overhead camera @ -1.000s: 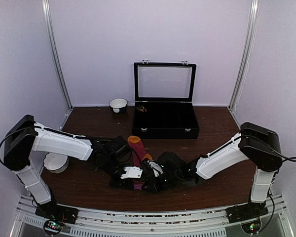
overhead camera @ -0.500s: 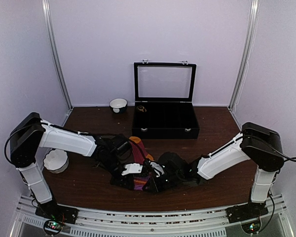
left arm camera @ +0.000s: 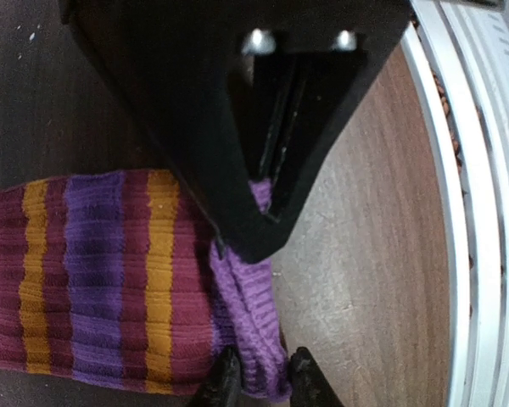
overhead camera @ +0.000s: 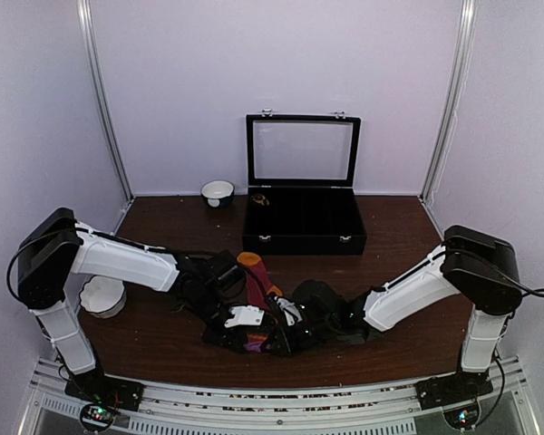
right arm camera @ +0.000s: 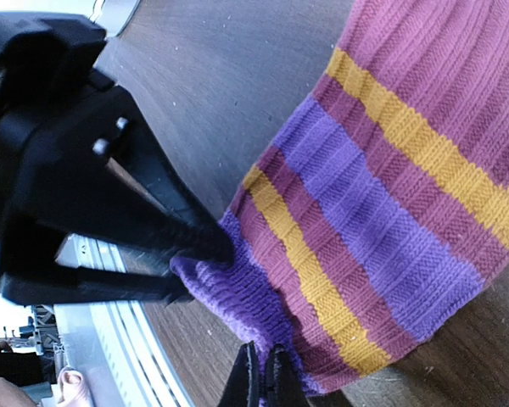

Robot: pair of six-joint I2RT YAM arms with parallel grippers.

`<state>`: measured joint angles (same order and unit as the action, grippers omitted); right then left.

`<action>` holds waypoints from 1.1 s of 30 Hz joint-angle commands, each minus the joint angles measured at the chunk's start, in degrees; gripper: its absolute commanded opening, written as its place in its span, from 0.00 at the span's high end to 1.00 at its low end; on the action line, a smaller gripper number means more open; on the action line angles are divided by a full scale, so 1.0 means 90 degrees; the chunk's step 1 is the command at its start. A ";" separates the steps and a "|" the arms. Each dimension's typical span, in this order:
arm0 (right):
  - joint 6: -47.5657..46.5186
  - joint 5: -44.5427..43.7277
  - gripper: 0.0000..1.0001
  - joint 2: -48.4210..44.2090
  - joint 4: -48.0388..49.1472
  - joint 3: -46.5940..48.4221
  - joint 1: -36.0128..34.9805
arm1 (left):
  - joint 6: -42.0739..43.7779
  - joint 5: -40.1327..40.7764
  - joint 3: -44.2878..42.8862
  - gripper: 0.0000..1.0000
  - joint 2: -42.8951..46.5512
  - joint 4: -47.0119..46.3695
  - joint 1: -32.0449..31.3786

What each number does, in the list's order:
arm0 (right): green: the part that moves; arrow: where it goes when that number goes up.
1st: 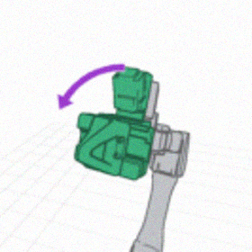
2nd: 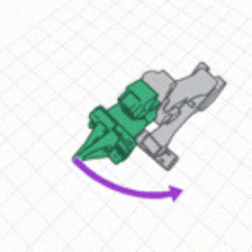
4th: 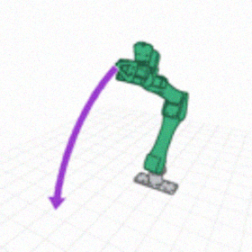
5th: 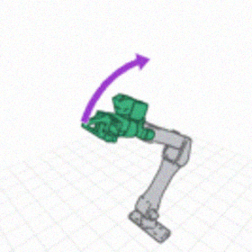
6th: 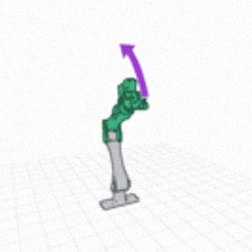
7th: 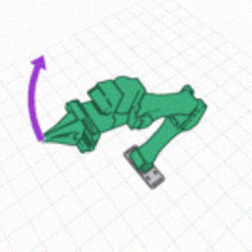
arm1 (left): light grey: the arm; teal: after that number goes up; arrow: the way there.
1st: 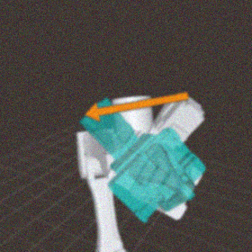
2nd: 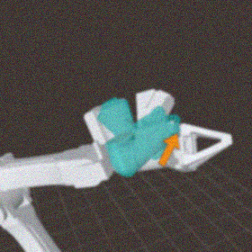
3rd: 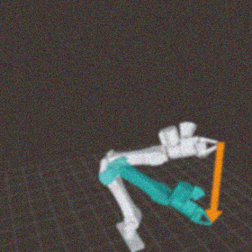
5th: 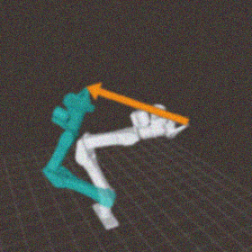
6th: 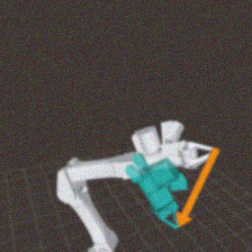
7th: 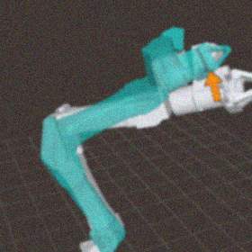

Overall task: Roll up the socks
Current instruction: Roll the sock at the center of the board.

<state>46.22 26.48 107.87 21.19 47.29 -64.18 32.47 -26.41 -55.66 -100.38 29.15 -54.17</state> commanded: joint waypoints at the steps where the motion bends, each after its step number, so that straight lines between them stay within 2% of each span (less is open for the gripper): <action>1: 0.0287 0.0170 1.00 -0.0077 0.0247 -0.0127 0.0042 | -0.0217 0.0296 -0.0112 0.82 -0.0164 -0.0249 0.0001; 6: 0.0465 0.0227 1.00 -0.0054 0.0651 -0.0319 0.0047 | -0.0307 0.0230 -0.0347 1.00 -0.0363 -0.0078 0.0087; 7: 0.0472 0.0209 0.99 -0.0087 0.0749 -0.0386 0.0048 | -0.0353 0.0159 -0.0466 1.00 -0.0479 0.0040 0.0146; 14: -0.0216 -0.0471 0.69 -0.0700 0.0695 -0.0873 -0.0058 | -0.0409 -0.0792 -0.1191 1.00 -0.1130 0.0978 0.0543; 15: -0.0408 -0.0657 0.67 -0.0826 0.0665 -0.0966 -0.0102 | -0.0383 -0.0915 -0.1356 1.00 -0.1262 0.1224 0.0566; 18: -0.0960 -0.1430 0.64 -0.1253 0.0548 -0.1332 -0.0304 | -0.0273 -0.1169 -0.1640 1.00 -0.1603 0.1683 0.0605; 22: -0.2072 -0.3042 0.60 -0.1888 0.0011 -0.1657 -0.1022 | -0.0157 -0.1492 -0.1772 1.00 -0.1698 0.2002 0.0698; 26: -0.3098 -0.5148 0.57 -0.2159 -0.1325 -0.1126 -0.1906 | -0.0037 -0.1801 -0.2125 1.00 -0.1901 0.2491 0.0780; 28: -0.3282 -0.6488 0.51 -0.2107 -0.2174 -0.0689 -0.2294 | 0.0018 -0.1987 -0.2338 1.00 -0.2080 0.2788 0.0819; 29: -0.3373 -0.7094 0.30 -0.2098 -0.2419 -0.0581 -0.2457 | 0.0028 -0.2020 -0.2421 1.00 -0.2165 0.2896 0.0829; 30: -0.3471 -0.7513 0.03 -0.2111 -0.2458 -0.0532 -0.2577 | 0.0015 -0.2072 -0.2470 1.00 -0.2230 0.2954 0.0854; 32: -0.3345 -0.8195 0.00 -0.2076 -0.2591 -0.0497 -0.2638 | 0.0021 -0.2224 -0.2518 1.00 -0.2335 0.3060 0.0896; 33: -0.2926 -0.8408 0.00 -0.2030 -0.2914 -0.0433 -0.2589 | 0.0020 -0.2268 -0.2550 1.00 -0.2383 0.3126 0.0900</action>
<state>19.18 -27.97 89.58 5.82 42.06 -87.22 31.44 -42.61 -76.86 -119.94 52.40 -46.94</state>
